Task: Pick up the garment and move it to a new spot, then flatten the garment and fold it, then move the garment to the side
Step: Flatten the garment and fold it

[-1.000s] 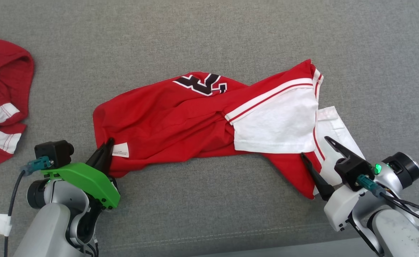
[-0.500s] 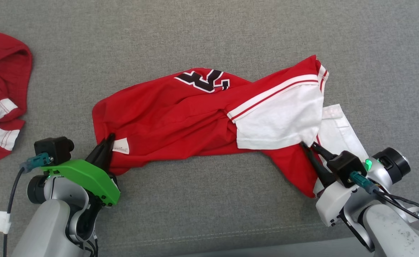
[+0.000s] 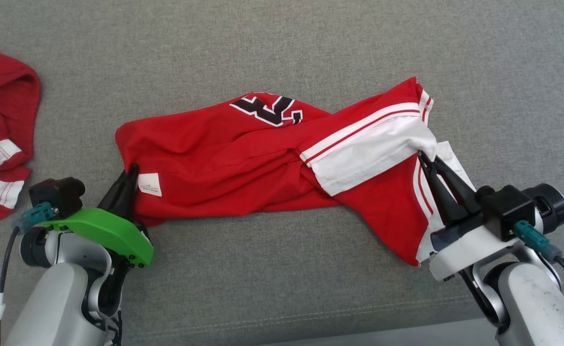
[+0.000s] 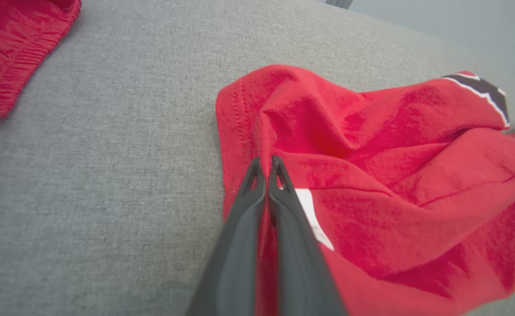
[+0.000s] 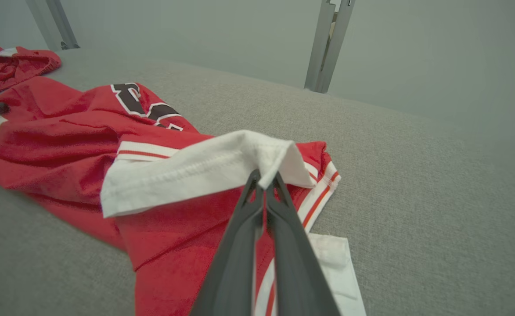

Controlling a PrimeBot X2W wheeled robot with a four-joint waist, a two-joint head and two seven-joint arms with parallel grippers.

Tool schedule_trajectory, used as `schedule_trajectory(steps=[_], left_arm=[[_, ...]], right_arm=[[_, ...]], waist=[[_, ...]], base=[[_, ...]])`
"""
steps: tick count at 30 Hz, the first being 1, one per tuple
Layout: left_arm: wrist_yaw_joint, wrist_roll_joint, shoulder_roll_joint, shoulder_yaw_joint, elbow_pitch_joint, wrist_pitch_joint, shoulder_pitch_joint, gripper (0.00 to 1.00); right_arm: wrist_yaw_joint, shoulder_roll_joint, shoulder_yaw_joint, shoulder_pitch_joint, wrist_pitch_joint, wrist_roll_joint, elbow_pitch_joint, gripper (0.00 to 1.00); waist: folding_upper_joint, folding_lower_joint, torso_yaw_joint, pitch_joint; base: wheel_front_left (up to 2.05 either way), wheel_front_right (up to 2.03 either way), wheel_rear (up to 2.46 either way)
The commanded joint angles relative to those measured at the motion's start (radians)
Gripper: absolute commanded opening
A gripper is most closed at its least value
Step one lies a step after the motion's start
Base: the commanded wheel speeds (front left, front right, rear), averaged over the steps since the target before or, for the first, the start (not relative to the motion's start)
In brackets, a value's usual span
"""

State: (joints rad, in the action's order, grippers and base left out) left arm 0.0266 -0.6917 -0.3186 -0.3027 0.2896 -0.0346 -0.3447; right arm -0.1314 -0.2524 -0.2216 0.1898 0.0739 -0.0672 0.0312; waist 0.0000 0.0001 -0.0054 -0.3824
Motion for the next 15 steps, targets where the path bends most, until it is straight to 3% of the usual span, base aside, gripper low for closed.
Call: schedule_trajectory(steps=[1, 9, 15], left_arm=[[-0.013, 0.012, -0.01, 0.005, -0.023, 0.013, -0.017, 0.0], [-0.075, 0.054, -0.033, 0.031, -0.188, 0.042, -0.034, 0.0], [-0.101, 0.093, -0.062, 0.029, -0.308, 0.004, -0.113, 0.0]], right_arm=[[0.001, 0.018, 0.023, -0.007, 0.02, -0.032, 0.022, 0.0], [0.001, 0.094, 0.115, 0.067, 0.08, -0.206, 0.062, 0.0], [0.001, 0.069, 0.133, 0.191, 0.095, -0.235, 0.077, 0.0]], waist=[[0.0, -0.0001, -0.002, 0.015], [0.0, -0.0001, -0.003, 0.066], [0.0, -0.0001, 0.006, 0.108]], base=[[0.0, 0.0, 0.0], [0.0, 0.0, 0.0], [0.0, 0.0, 0.0]])
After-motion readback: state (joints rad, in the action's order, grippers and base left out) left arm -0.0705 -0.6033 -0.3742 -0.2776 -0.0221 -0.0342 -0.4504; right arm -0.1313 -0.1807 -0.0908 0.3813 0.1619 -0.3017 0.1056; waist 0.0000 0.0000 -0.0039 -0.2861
